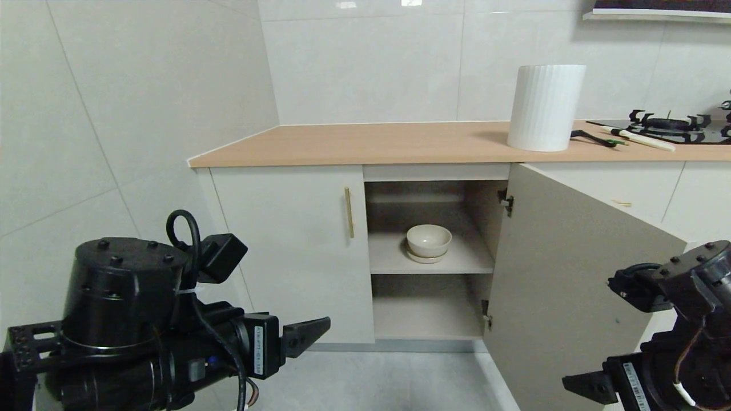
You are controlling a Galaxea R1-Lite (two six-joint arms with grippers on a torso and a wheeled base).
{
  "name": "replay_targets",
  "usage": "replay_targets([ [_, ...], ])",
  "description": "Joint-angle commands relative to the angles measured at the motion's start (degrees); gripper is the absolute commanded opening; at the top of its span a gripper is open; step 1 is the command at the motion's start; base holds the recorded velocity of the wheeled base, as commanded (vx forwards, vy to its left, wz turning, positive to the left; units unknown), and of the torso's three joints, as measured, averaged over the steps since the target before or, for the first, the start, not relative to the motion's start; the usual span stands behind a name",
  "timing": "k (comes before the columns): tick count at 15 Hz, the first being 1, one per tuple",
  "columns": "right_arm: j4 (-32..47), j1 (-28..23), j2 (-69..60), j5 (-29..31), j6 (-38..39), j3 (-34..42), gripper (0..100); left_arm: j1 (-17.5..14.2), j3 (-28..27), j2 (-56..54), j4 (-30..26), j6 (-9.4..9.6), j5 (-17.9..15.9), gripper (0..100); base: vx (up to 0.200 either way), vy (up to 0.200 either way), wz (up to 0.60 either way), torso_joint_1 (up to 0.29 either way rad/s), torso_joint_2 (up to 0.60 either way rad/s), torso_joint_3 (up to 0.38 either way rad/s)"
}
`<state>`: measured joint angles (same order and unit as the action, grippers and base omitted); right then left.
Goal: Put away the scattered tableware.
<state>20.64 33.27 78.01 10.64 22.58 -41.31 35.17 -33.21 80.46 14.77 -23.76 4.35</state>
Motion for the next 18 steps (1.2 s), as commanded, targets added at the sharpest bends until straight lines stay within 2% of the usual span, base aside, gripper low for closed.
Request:
replay_targets([
  [1,1.9,-1.5,-0.1,0.0,-1.0,-0.6,100,0.0,0.0,0.1,0.0,-0.06,0.0,100,0.0,-0.2,0.0,-0.007,0.01,0.007],
  [3,4.2,-3.5,0.0,0.6,-1.9,-1.4,100,0.0,0.0,0.1,0.0,-0.06,0.0,100,0.0,-0.1,0.0,0.001,0.01,0.001],
  [7,6.2,-14.7,0.0,6.2,-8.5,-2.5,100,0.0,0.0,0.1,0.0,-0.06,0.0,100,0.0,0.0,0.0,0.0,0.0,0.0],
  [9,5.9,-22.0,0.9,7.9,-10.3,-4.2,100,0.0,0.1,0.1,0.0,-0.06,0.0,100,0.0,0.0,0.0,0.0,0.0,0.0],
  [10,5.9,-22.8,1.1,7.9,-10.3,-4.6,100,0.0,0.1,0.1,0.0,-0.06,0.0,100,0.0,0.0,0.0,0.0,0.0,0.0],
  [11,5.6,-26.5,1.4,8.0,-11.5,-5.2,100,0.0,0.1,0.2,0.0,-0.06,0.0,100,0.0,0.0,0.0,0.0,0.0,0.0],
  [12,5.6,-26.5,1.4,8.0,-11.5,-5.2,100,0.0,0.1,0.2,0.0,-0.06,0.0,100,0.0,0.0,0.0,0.0,0.0,0.0],
  [13,1.8,-29.9,1.8,8.0,-13.8,-5.1,100,0.0,0.1,0.2,0.0,-0.06,0.0,100,0.0,0.0,0.0,0.0,0.0,0.0],
  [14,1.4,-30.1,1.9,8.0,-13.8,-5.1,100,0.0,0.1,0.2,0.0,-0.06,0.0,100,0.0,0.0,0.0,0.0,0.0,0.0],
  [15,-2.6,-32.6,3.9,8.0,-13.6,-5.1,100,0.0,0.1,0.1,0.0,-0.06,0.0,100,0.0,0.0,0.0,0.0,0.0,0.0],
  [18,-10.9,-34.7,7.7,8.0,-12.5,-4.9,100,0.0,0.1,0.5,0.0,-0.06,0.0,100,0.0,0.0,0.0,0.0,0.0,0.0],
])
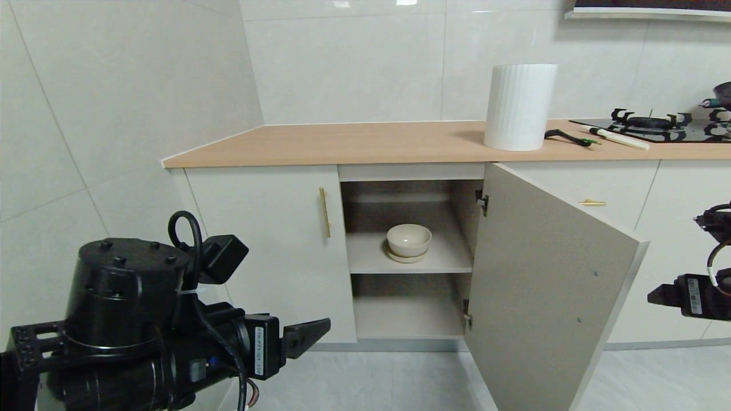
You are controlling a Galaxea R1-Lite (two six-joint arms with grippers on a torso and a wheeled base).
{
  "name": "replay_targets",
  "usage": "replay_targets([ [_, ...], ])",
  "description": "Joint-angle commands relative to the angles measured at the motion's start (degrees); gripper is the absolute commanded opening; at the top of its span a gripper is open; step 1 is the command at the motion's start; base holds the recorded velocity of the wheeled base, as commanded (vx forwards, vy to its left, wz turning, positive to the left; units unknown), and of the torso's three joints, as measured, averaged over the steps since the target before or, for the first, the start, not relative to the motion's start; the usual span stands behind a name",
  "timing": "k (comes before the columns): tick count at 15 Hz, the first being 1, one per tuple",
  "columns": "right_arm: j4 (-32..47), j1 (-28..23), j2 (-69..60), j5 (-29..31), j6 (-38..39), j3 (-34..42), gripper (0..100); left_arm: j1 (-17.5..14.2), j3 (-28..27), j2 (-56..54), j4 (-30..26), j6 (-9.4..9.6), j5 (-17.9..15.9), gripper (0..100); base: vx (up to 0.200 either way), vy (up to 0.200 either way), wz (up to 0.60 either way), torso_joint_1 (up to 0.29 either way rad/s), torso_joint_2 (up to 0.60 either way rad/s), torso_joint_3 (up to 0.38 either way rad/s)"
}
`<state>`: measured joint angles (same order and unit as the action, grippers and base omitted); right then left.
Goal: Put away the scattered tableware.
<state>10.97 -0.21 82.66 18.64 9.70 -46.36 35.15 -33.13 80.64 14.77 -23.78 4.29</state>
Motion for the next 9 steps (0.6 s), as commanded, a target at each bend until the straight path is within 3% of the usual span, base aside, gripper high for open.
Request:
replay_targets([
  [1,-2.5,-1.4,4.2,0.0,1.3,0.1,100,0.0,0.0,0.4,0.1,-0.12,0.0,100,0.0,0.0,0.0,0.0,0.0,0.0],
  [5,-7.8,-0.9,8.4,-0.3,4.3,0.2,100,0.0,0.0,0.4,0.1,-0.12,0.0,100,0.0,0.0,0.0,0.0,0.0,0.0],
  [9,-9.7,2.8,10.9,-0.4,9.5,0.3,100,0.0,0.0,0.4,0.1,-0.12,0.0,100,0.0,0.0,0.0,0.0,0.0,0.0],
])
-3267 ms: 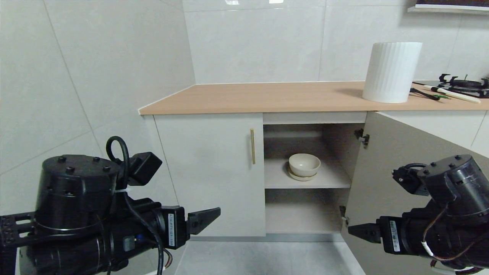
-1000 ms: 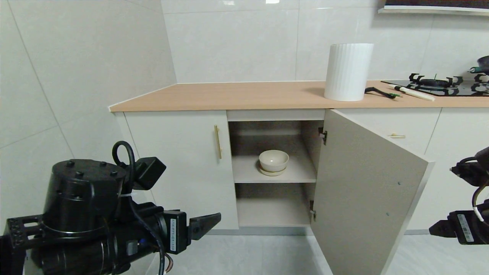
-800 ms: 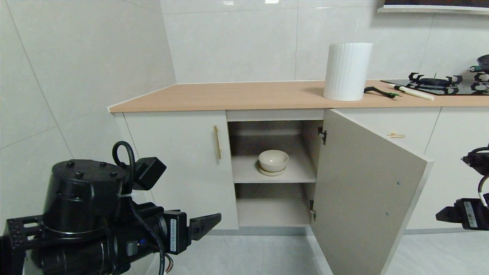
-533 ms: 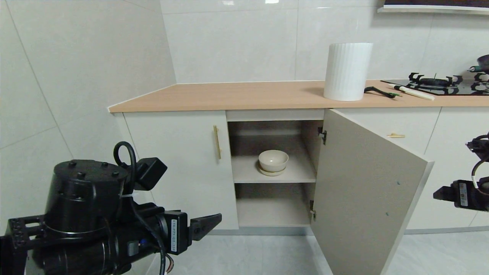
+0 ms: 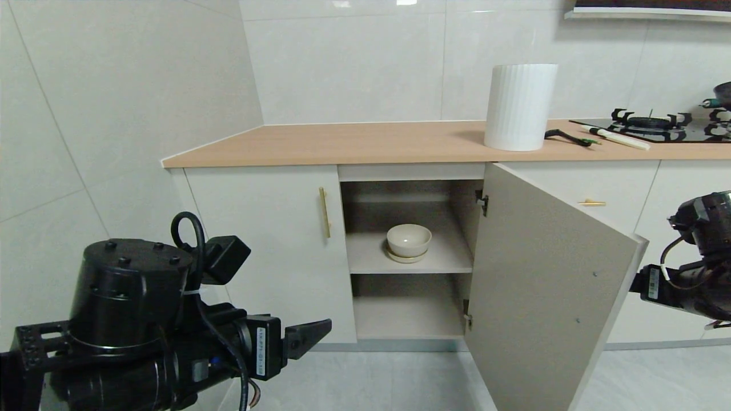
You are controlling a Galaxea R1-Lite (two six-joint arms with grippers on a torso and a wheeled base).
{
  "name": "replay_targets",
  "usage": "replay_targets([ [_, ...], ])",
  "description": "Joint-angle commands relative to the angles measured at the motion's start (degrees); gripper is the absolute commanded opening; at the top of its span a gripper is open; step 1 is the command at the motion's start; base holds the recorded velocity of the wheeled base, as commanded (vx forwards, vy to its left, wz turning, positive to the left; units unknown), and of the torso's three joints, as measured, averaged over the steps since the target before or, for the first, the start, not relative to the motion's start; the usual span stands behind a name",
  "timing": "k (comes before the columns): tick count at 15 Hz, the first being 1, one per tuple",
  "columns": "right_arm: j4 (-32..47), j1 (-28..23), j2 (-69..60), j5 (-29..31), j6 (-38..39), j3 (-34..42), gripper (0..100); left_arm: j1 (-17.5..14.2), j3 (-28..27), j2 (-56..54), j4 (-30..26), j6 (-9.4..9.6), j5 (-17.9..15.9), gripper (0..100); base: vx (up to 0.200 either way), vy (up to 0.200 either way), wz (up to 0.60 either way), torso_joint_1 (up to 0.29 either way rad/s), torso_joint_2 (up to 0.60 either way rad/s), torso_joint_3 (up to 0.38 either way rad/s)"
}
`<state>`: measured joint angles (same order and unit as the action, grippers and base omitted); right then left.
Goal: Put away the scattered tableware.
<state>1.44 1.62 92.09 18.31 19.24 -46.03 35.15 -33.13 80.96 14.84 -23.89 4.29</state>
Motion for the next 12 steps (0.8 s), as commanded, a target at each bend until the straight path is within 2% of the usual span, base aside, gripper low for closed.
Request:
replay_targets([
  [1,-0.1,2.5,1.7,-0.2,1.2,0.0,100,0.0,0.0,0.1,0.0,-0.01,0.0,100,0.0,0.0,0.0,0.0,0.0,0.0],
  [6,0.0,8.6,2.0,-0.8,4.9,0.0,100,0.0,-0.1,-0.2,0.0,-0.1,0.0,100,0.0,0.0,0.0,0.0,0.0,0.0],
  [9,0.0,19.3,4.1,-2.1,6.1,-1.8,100,-0.1,-0.4,-0.4,0.1,-0.45,0.1,100,0.0,0.0,0.0,0.0,0.0,0.0],
  [12,0.0,24.0,11.5,-2.1,5.5,-9.3,100,-0.2,-0.5,-0.3,0.1,-0.45,0.1,100,0.0,0.0,0.0,0.0,0.0,0.0],
])
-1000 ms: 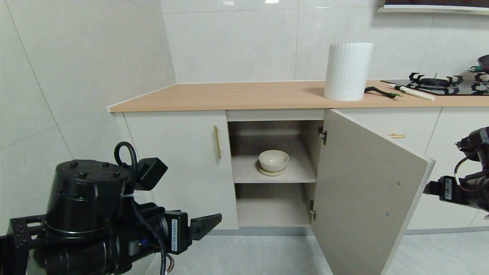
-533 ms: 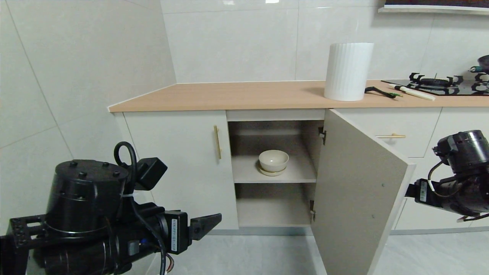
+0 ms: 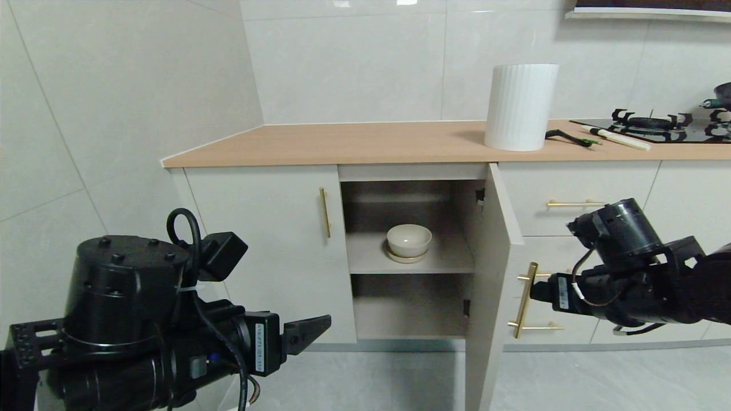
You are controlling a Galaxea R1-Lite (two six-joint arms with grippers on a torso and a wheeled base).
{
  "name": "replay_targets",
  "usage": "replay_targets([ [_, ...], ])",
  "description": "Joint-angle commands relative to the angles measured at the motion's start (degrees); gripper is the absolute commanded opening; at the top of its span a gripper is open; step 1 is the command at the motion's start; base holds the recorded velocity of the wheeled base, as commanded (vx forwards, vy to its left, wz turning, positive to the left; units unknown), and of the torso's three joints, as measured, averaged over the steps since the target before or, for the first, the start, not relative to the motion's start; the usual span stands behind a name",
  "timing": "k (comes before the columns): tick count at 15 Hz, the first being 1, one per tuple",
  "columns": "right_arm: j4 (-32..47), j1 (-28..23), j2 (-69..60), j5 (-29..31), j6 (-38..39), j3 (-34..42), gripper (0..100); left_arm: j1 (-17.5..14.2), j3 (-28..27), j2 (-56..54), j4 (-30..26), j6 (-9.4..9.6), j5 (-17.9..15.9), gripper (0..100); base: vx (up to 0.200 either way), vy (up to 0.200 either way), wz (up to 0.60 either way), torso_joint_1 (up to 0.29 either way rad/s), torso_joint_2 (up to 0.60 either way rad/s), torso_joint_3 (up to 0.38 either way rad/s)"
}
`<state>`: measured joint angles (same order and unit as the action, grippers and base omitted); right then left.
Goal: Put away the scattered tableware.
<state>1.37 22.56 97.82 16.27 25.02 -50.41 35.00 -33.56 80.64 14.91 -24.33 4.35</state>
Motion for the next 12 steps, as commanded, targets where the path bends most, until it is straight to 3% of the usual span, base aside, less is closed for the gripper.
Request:
replay_targets([
  [1,0.0,3.9,8.4,0.0,-0.5,-7.4,100,-0.3,-0.1,0.0,0.0,-0.01,0.0,100,0.0,0.0,0.0,0.0,0.0,0.0],
  [4,0.0,5.0,14.4,-2.8,-0.2,-14.2,100,-0.3,-0.2,0.0,1.2,-0.1,0.0,100,0.0,0.0,0.0,0.0,0.0,0.0],
  [8,-1.0,5.0,18.7,-6.2,0.0,-16.3,100,-0.3,0.1,0.4,2.7,-0.01,0.0,100,0.0,0.0,0.0,0.0,0.0,0.0],
  [12,-10.9,5.1,22.2,-6.3,2.1,-15.9,100,-0.3,0.2,0.8,2.7,-0.01,0.1,100,0.0,0.0,0.0,0.0,0.0,0.0],
])
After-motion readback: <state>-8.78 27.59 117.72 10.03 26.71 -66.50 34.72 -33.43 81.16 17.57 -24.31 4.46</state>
